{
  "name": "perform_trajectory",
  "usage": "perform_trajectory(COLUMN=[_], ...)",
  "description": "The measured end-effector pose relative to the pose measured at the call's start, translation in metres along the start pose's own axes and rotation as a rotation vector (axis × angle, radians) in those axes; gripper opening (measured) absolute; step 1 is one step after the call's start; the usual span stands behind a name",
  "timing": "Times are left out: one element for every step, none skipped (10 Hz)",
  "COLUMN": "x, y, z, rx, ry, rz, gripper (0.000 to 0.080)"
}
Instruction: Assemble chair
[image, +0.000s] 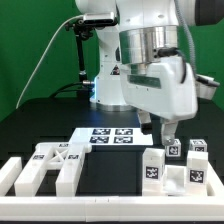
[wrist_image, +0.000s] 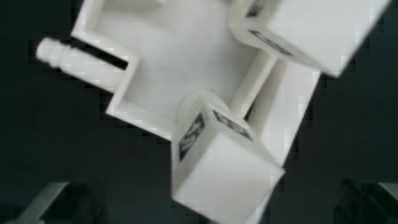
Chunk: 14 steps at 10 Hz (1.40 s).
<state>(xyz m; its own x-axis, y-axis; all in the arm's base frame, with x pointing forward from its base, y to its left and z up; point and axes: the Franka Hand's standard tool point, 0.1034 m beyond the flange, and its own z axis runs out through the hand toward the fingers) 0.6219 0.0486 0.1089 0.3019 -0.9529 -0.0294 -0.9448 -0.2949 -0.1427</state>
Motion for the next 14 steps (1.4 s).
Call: perform_trajectory(x=[-0.002, 0.0, 0.0, 0.001, 0.002, 0.004, 0.006, 0.01, 0.011, 0.011, 0.011, 0.011, 0.011, 0.01], y=[-0.005, -0.004, -0.004, -0.004, -0.004, 0.0, 0.011, 0.023, 0.028, 0.027, 0.027, 0.028, 0.028, 0.033], z=[-0.004, -0.003, -0.003, -0.003, -0.003, -0.003, -0.001, 0.003, 0.005, 0.004, 0.004, 0.004, 0.006, 0.014], rx=[0.017, 0.016, 0.014, 0.013, 0.017, 0.042, 0.063, 0.06, 0.054, 0.052, 0.052, 0.052, 0.055, 0.061], ry=[0.015, 0.018, 0.019, 0.02, 0.028, 0.073, 0.138, 0.183, 0.197, 0.199, 0.199, 0.199, 0.211, 0.253], rz=[-0.142, -0.249, -0.359, -0.443, -0.545, -0.736, -0.912, -1.069, -1.12, -1.14, -1.133, -1.133, -1.134, -1.142], gripper=[0.0648, 0.0648, 0.0648, 0.0648, 0.0648, 0.0648, 0.0648, 0.0648, 0.0648, 0.0648, 0.0648, 0.0648, 0.0648, 0.0648])
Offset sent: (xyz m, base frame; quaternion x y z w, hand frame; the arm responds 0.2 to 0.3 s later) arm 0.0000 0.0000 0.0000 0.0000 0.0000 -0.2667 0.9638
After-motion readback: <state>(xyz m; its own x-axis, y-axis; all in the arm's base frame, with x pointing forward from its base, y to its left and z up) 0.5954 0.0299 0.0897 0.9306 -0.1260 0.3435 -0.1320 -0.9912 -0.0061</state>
